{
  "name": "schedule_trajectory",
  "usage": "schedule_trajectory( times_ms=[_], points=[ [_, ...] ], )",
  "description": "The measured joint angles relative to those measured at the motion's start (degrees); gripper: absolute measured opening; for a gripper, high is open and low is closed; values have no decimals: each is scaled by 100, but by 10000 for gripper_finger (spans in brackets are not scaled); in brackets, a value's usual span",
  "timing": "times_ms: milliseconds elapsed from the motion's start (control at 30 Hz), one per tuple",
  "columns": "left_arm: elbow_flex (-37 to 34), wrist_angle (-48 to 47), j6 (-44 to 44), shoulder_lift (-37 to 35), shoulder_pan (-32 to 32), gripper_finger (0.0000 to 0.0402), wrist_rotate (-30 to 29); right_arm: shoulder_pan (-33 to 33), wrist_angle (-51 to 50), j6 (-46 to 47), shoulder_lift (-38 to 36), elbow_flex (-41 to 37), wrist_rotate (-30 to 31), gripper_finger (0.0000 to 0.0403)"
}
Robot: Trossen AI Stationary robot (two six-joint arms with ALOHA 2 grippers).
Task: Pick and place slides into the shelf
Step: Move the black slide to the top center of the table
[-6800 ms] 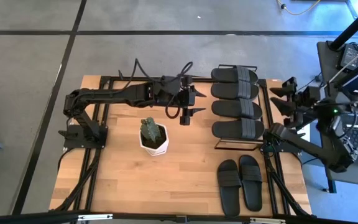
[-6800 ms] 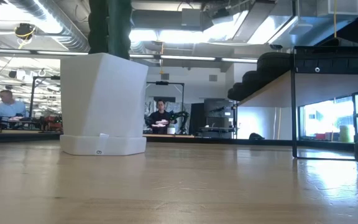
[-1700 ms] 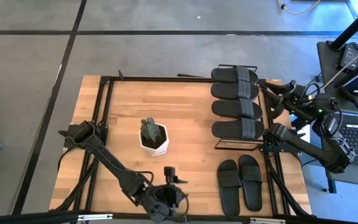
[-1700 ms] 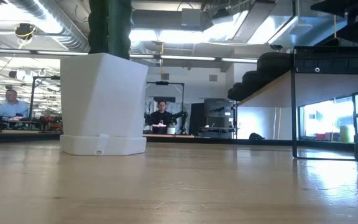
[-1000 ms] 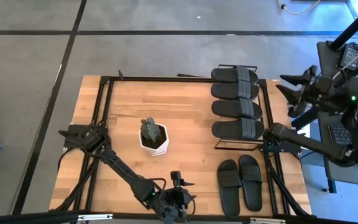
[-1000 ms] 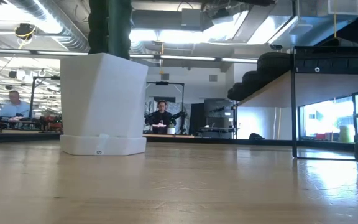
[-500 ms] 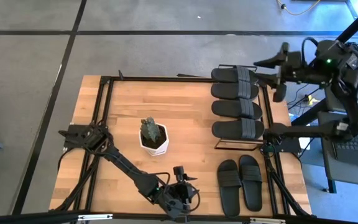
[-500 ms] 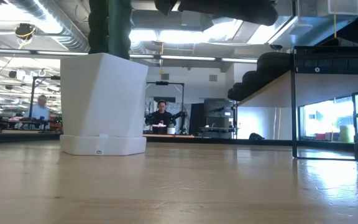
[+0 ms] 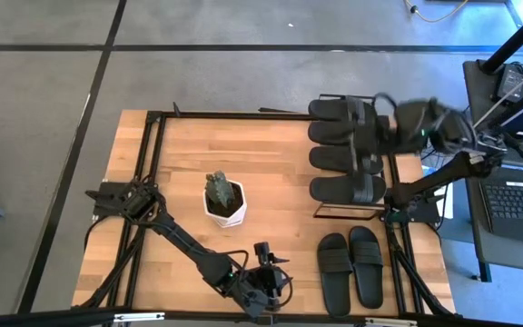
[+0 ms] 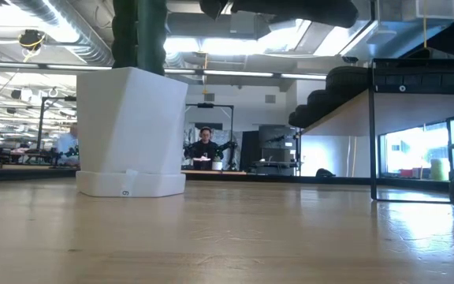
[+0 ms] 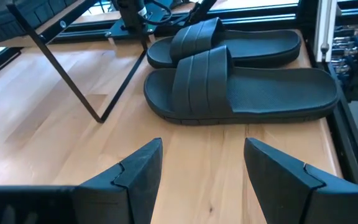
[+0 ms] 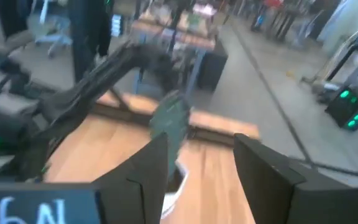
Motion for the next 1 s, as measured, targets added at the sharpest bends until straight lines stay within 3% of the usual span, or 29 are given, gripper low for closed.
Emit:
schedule_trajectory(
  times_ms=[300,600,800,1000],
  points=[
    [-2,7,106,0,4,218,89,2325,-850,1542,207,-343,1663,179],
    [-2,7,157,0,4,218,230,3864,-972,3546,310,-1666,3406,179],
    [-2,7,160,0,4,218,431,4558,-947,4826,406,-2909,3513,179],
    [-2,-2,161,0,6,218,434,5026,-959,5560,860,-3600,3457,179]
  ],
)
